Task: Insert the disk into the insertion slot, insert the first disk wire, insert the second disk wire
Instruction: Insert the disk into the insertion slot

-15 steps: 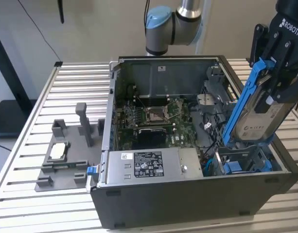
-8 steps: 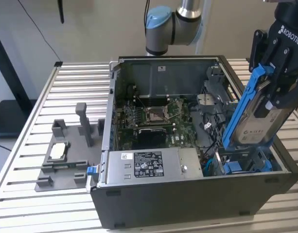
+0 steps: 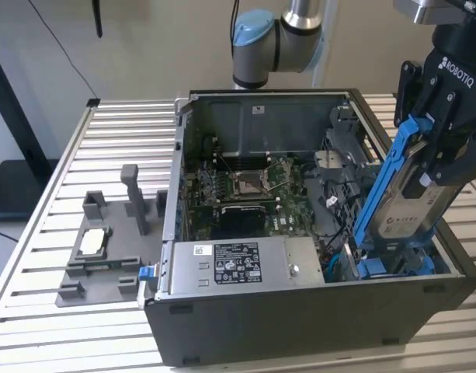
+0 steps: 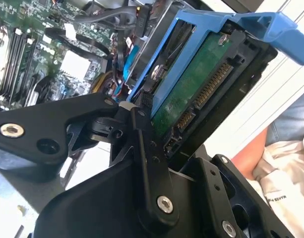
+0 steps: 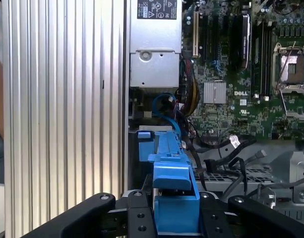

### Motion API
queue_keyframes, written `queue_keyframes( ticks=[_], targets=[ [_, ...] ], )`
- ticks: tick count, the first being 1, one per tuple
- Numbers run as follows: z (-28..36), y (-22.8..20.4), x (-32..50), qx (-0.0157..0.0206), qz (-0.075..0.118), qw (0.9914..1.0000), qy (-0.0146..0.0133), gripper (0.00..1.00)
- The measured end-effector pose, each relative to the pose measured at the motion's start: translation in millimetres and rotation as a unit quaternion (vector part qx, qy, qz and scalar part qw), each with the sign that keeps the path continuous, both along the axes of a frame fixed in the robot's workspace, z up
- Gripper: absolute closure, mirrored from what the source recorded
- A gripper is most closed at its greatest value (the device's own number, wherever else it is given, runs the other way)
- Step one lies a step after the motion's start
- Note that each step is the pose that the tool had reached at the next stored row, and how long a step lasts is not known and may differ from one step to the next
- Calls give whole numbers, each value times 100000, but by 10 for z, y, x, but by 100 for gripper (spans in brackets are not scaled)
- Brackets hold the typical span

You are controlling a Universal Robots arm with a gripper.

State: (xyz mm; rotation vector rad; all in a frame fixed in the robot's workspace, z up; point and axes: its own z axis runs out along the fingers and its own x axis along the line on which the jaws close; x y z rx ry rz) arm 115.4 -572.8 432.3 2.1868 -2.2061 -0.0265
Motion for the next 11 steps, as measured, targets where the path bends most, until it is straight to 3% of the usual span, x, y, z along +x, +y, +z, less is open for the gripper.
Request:
queue_keyframes(
  ticks=[3,8,11],
  targets=[
    [-26,-5,0,-14,166,100000,-85,67],
    [-73,-12,1,-27,364,99997,-701,67],
    [-101,-12,0,-22,362,99995,-920,67]
  ],
)
